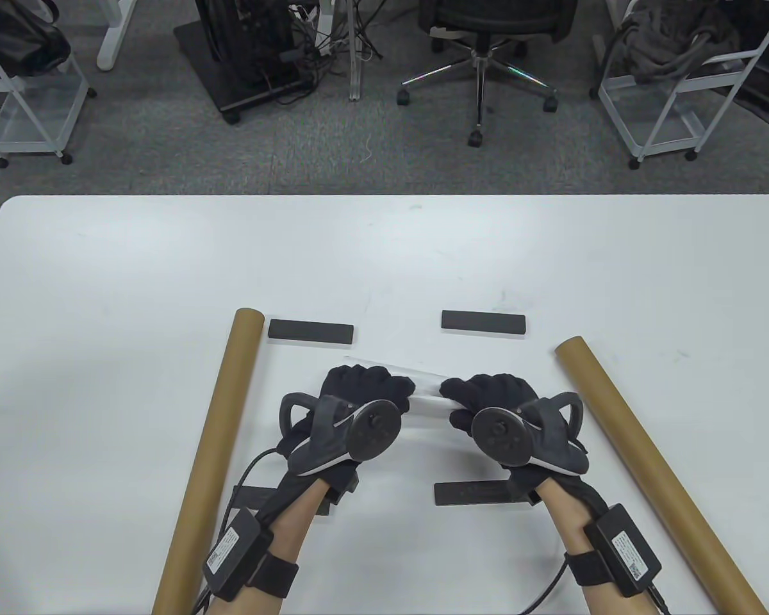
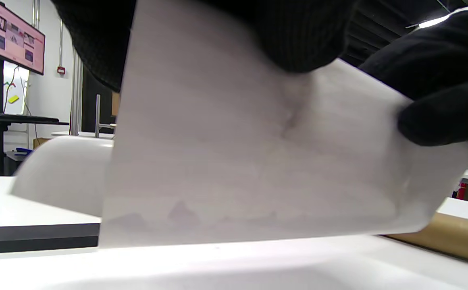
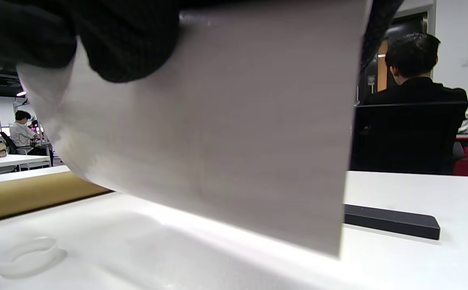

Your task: Roll up posters and store in mailing tubes

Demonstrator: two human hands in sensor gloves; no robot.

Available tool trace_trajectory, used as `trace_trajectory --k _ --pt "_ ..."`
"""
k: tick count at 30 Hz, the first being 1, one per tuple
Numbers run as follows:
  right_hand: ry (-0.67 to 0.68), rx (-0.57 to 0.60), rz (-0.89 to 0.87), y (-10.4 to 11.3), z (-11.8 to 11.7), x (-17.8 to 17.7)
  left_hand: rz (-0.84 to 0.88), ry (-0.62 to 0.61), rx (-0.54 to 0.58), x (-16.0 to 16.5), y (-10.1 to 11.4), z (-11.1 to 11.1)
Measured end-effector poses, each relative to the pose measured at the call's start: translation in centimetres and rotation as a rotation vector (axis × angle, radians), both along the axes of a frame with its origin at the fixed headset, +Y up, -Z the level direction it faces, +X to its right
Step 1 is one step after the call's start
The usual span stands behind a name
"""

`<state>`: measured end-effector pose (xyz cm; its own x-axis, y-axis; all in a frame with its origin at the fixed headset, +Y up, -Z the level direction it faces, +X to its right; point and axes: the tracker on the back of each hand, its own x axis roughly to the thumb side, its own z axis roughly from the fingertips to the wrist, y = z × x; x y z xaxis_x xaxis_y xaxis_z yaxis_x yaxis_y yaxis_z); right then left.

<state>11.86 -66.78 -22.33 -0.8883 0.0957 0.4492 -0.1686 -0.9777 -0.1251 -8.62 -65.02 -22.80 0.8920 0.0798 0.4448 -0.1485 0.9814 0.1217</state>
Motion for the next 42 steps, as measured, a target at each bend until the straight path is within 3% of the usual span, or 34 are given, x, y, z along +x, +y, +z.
trace_trajectory --k 5,12,19,28,32,42 --pt "-0.026 -0.004 0.051 -0.1 0.1 -0.3 -0.062 -0.018 0.051 -0.2 -0.4 0.5" --pt "0.006 -0.134 -0.047 -0.7 0.0 0.6 -0.169 -0.023 0.064 0.1 -1.1 0.8" --pt "0.036 -0.186 -0.081 -1.0 -0.3 0.9 -0.153 -0.039 0.068 0.4 -1.1 1.1" --pt "-0.006 -0.056 -0.040 -0.6 0.2 -0.3 -0.190 -0.012 0.053 0.8 -1.4 1.5" --pt "-0.011 -0.037 -0.037 -0.5 0.3 -0.5 -0.325 0.015 0.153 1.6 -1.2 2.2" --pt "0.017 0.006 -0.034 0.4 0.6 -0.3 -0.169 -0.024 0.142 1.9 -0.8 2.0"
